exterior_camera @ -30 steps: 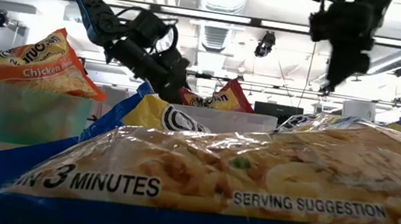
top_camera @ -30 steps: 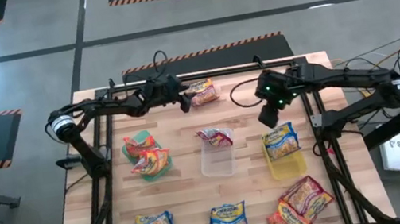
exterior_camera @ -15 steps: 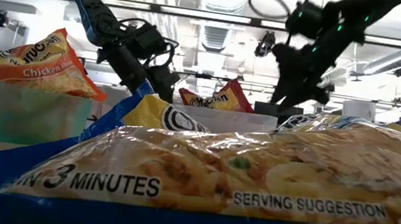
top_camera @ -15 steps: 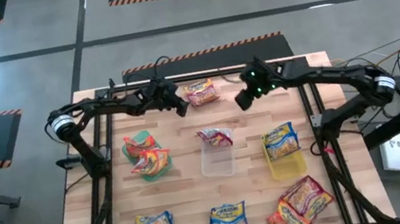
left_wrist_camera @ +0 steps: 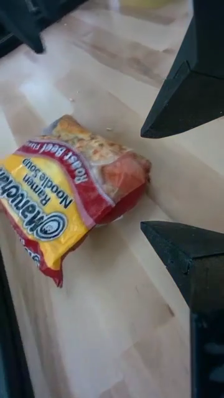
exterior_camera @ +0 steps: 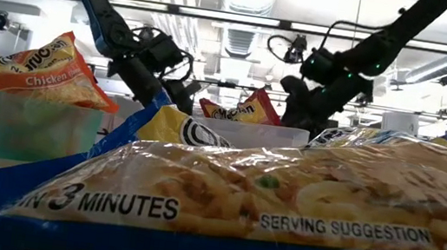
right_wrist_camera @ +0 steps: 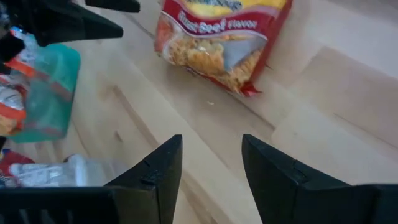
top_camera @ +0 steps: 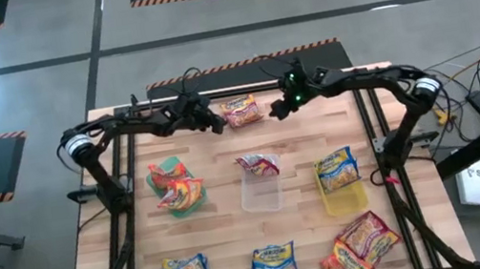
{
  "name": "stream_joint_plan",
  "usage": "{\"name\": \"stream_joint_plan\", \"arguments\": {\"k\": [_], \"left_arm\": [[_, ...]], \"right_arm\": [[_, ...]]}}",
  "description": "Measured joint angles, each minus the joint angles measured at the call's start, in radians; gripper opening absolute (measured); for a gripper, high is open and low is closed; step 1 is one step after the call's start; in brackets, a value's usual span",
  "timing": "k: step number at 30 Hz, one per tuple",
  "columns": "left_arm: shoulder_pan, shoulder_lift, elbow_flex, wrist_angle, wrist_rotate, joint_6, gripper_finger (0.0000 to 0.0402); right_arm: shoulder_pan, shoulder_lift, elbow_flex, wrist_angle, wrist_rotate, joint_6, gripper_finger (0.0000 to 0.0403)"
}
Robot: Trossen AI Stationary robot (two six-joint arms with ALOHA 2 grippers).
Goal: Sort Maruchan noodles
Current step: Put the red noodle pack into the white bin
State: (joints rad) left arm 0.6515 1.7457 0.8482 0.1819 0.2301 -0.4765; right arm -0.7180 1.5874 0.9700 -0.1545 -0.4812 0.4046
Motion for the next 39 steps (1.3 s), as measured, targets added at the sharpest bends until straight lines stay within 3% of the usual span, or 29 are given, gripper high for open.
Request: {"name": "stream_joint_plan", "arguments": {"k": [11, 20, 27, 39], "left_arm": [[0.021, 0.135, 0.002, 0.204, 0.044, -0.206, 0.0211], [0.052, 0.135, 0.012, 0.22, 0.066, -0.315, 0.0199], [0.072, 0.152, 0.078, 0.115, 0.136, -0.336, 0.0198], [0.073, 0.27, 0.344, -0.293, 0.204, -0.225, 0.0198]], "right_arm": [[-0.012, 0.063, 0.021, 0.086, 0.01, 0.077, 0.0171], [-0.045, 0.133, 0.022, 0.236, 0.011, 0.201, 0.0171], [-0.048, 0.181, 0.022, 0.324, 0.011, 0.264, 0.0171], [-0.05, 0.274, 0.075, 0.353, 0.04, 0.3, 0.0171]]}}
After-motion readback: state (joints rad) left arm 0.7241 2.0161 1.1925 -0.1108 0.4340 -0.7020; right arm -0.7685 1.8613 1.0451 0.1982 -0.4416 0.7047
